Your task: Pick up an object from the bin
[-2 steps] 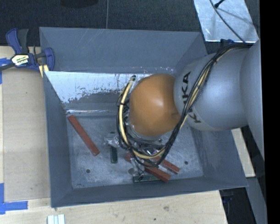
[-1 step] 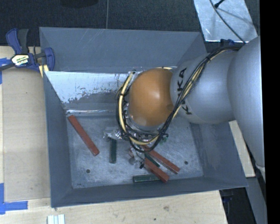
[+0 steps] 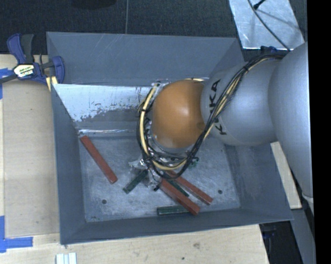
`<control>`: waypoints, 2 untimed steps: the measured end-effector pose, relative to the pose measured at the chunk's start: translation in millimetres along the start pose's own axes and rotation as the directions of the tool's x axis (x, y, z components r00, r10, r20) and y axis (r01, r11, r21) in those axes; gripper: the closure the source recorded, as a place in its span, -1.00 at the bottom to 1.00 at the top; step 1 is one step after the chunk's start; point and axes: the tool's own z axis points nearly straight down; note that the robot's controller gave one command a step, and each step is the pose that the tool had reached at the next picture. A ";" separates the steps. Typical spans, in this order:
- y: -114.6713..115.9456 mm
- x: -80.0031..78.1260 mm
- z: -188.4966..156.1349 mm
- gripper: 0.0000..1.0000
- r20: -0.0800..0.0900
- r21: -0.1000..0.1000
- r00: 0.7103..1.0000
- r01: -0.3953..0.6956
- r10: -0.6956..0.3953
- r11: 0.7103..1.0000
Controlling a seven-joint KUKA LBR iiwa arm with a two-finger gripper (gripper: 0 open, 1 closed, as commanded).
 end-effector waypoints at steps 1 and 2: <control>-24.3 10.2 -134.0 1.00 -0.002 0.000 0.993 0.118 -0.118 0.993; -5.8 -25.8 -216.2 1.00 0.006 0.003 0.999 -0.050 0.050 0.999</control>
Offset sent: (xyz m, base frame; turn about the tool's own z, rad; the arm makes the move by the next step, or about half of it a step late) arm 0.0073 -0.0250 0.1334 -0.1221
